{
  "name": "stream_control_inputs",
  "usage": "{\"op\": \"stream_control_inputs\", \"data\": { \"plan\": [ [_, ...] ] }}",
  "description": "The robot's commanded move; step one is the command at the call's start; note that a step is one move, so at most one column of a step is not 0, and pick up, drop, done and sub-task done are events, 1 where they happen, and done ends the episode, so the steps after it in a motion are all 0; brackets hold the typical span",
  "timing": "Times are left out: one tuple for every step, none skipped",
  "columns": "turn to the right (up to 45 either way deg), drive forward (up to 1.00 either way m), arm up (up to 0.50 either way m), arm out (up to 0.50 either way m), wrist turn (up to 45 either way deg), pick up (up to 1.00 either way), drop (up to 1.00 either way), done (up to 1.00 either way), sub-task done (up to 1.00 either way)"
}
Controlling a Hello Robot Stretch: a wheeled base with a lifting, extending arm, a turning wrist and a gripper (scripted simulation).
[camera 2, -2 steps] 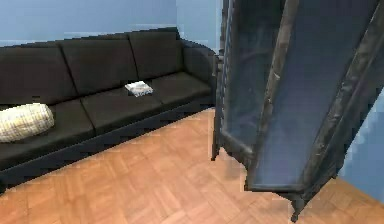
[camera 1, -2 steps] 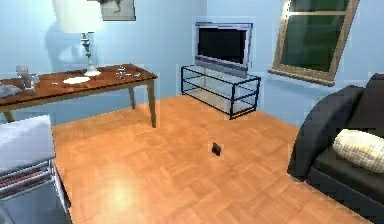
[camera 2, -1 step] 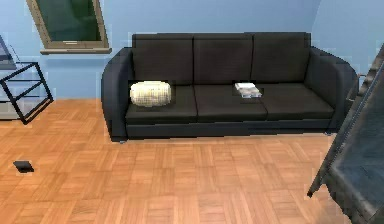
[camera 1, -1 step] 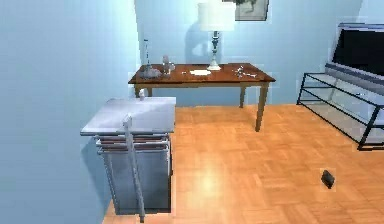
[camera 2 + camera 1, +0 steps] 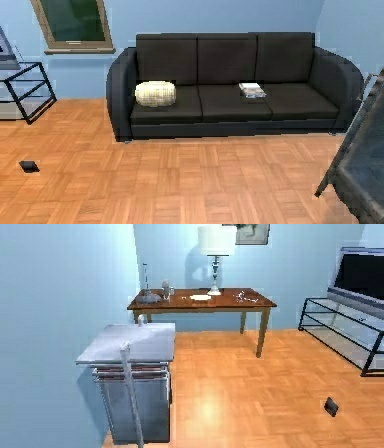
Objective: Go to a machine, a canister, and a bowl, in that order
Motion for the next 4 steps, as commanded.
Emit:
{"op": "stream_control_inputs", "data": {
  "plan": [
    [15.0, 0.0, 0.0, 0.0, 0.0, 0.0, 0.0, 0.0, 0.0],
    [0.0, 0.95, 0.0, 0.0, 0.0, 0.0, 0.0, 0.0, 0.0],
    [-21.0, 0.0, 0.0, 0.0, 0.0, 0.0, 0.0, 0.0, 0.0],
    [0.0, 1.0, 0.0, 0.0, 0.0, 0.0, 0.0, 0.0, 0.0]
  ]
}}
